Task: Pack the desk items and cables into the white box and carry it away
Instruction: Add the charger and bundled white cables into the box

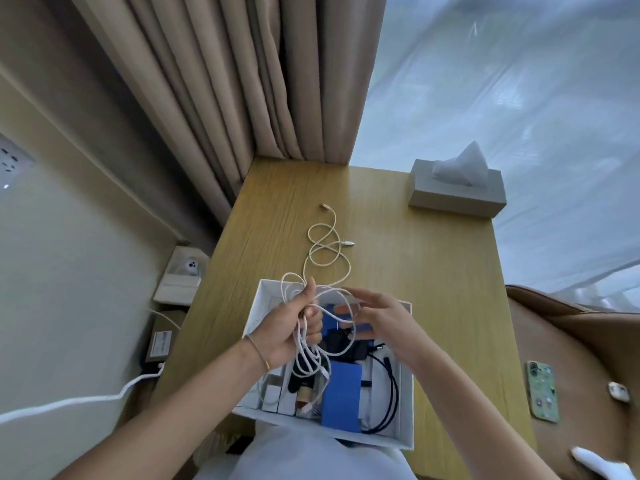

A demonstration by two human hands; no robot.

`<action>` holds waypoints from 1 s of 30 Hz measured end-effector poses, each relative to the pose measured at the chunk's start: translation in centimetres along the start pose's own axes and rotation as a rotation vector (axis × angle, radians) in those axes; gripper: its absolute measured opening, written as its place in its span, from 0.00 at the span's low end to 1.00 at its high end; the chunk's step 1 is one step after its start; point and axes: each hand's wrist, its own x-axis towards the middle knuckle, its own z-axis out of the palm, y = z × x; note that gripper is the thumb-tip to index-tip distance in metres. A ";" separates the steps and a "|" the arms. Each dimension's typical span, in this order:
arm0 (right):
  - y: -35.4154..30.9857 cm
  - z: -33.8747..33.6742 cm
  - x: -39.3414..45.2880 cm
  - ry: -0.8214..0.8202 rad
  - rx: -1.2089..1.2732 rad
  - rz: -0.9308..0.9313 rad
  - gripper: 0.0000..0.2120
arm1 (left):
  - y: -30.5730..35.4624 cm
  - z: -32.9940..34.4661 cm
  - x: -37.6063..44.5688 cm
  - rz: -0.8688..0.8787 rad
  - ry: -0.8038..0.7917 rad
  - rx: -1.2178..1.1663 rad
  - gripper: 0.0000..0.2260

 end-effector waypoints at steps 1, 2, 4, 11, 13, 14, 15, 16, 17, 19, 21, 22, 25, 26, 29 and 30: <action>0.7 0.3 0.0 -0.019 0.000 0.023 0.19 | -0.6 -0.2 0.0 0.003 0.065 0.019 0.25; 1.5 0.5 0.0 -0.024 -0.022 0.040 0.18 | -1.0 -0.5 0.0 0.009 0.138 0.052 0.25; 3.0 1.0 0.2 -0.016 -0.101 0.056 0.16 | -1.8 -1.0 -0.1 0.026 0.274 0.186 0.25; 6.7 3.3 0.5 0.052 -0.504 -0.041 0.12 | -3.5 -2.7 -0.3 0.265 0.501 0.632 0.28; 7.1 4.3 0.7 0.103 -0.778 -0.162 0.08 | -3.8 -3.0 -0.5 0.380 0.548 0.812 0.30; 7.2 4.9 0.7 0.132 -0.882 -0.214 0.09 | -4.0 -3.1 -0.6 0.410 0.554 0.880 0.31; 7.2 5.5 0.7 0.152 -0.941 -0.253 0.10 | -4.1 -3.2 -0.6 0.418 0.542 0.918 0.32; 7.2 6.0 0.8 0.163 -0.975 -0.282 0.11 | -4.2 -3.2 -0.5 0.414 0.528 0.959 0.31; 7.1 6.5 1.0 0.167 -1.009 -0.300 0.11 | -4.4 -3.4 -0.4 0.415 0.515 1.019 0.31; 7.1 7.3 1.4 0.164 -1.062 -0.323 0.12 | -4.7 -3.5 -0.4 0.411 0.496 1.178 0.30; 6.8 7.8 2.0 0.164 -1.060 -0.314 0.11 | -5.0 -3.7 -0.6 0.401 0.478 1.299 0.30; 6.8 7.9 2.3 0.168 -1.051 -0.301 0.10 | -5.2 -3.9 -0.7 0.398 0.466 1.342 0.29; 6.7 7.8 3.1 0.198 -1.026 -0.267 0.08 | -5.7 -4.4 -1.1 0.433 0.439 1.494 0.25; 6.7 7.9 3.4 0.209 -1.019 -0.262 0.08 | -5.9 -4.6 -1.3 0.462 0.434 1.573 0.23; 6.6 8.2 4.0 0.212 -1.038 -0.236 0.06 | -6.1 -4.8 -1.8 0.528 0.399 1.769 0.19; 6.5 8.4 4.2 0.199 -1.049 -0.221 0.06 | -6.0 -4.8 -2.0 0.535 0.384 1.820 0.19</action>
